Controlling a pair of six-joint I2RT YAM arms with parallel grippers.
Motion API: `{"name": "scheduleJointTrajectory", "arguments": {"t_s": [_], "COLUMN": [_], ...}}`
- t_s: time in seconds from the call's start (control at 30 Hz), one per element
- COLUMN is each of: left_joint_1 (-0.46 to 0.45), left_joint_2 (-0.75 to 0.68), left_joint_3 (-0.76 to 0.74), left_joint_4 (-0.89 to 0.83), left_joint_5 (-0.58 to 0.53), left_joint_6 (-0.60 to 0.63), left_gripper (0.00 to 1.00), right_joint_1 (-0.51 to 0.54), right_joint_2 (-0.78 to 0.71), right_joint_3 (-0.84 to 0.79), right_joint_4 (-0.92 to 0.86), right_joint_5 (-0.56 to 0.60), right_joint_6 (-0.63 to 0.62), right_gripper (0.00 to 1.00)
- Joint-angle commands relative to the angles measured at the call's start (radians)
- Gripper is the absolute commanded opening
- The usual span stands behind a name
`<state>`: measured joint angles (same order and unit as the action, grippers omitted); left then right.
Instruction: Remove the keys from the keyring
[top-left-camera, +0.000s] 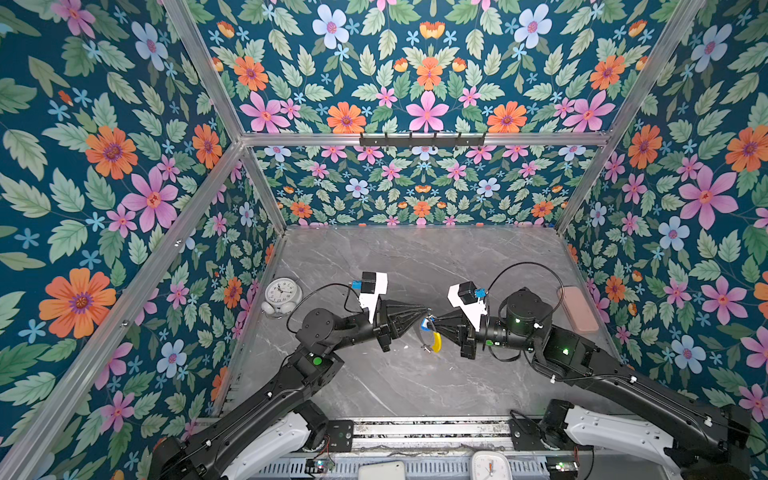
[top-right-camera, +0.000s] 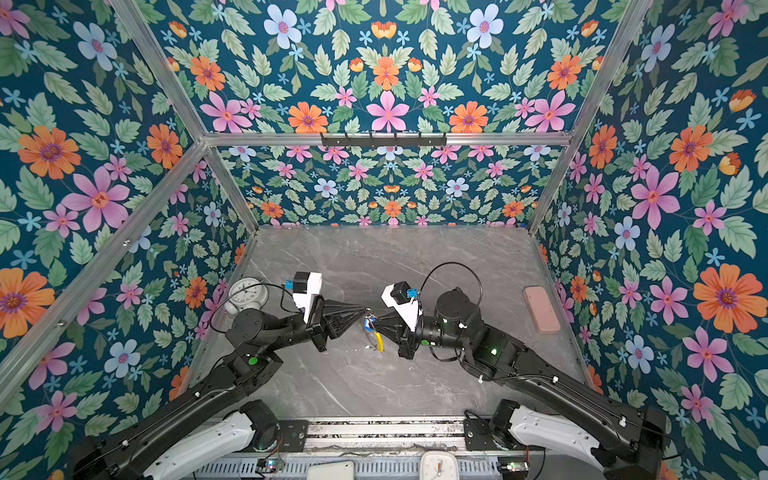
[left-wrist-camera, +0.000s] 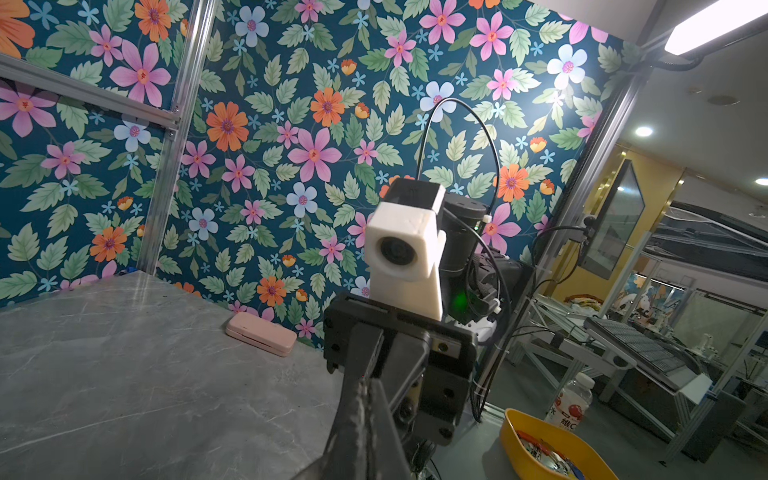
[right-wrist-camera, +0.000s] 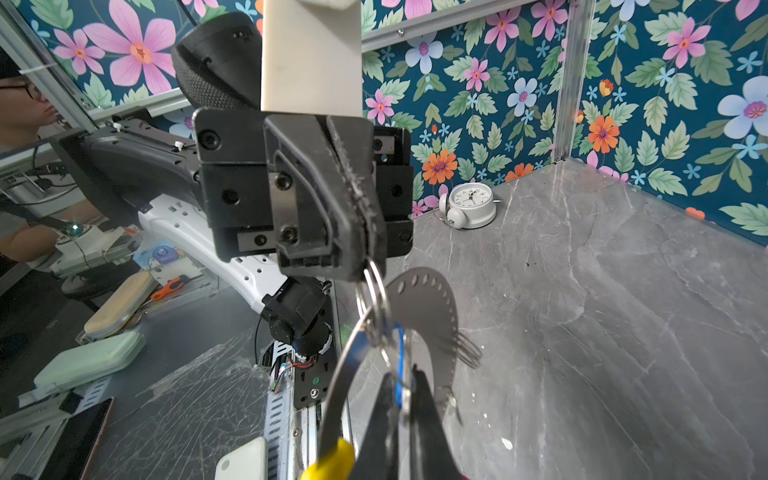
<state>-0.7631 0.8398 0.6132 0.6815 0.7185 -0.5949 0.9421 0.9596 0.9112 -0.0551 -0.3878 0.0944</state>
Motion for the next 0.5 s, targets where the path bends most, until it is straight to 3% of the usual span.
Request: {"name": "scheduleJointTrajectory", "arguments": {"t_s": [0.0,0.27,0.47], "left_joint_1": [0.002,0.002,0.002], "left_joint_2": [0.0,0.005,-0.008], "left_joint_3": [0.01,0.021,0.021], "left_joint_4": [0.047,-0.001,-0.042], "left_joint_5": [0.002,0.042,0.045], "left_joint_6": [0.018,0.042,0.067], "left_gripper": [0.0,0.0,0.0], "right_joint_1": [0.014,0.015,0.005], "right_joint_2": [0.013,-0.009,-0.07], "right_joint_3": [0.011,0.003,0.02], "right_joint_4": [-0.075,-0.097,-0.183], "right_joint_5": [0.0,0.049,0.089], "right_joint_6": [-0.043,-0.046,-0.072], "right_gripper": [0.0,0.0,0.38]}}
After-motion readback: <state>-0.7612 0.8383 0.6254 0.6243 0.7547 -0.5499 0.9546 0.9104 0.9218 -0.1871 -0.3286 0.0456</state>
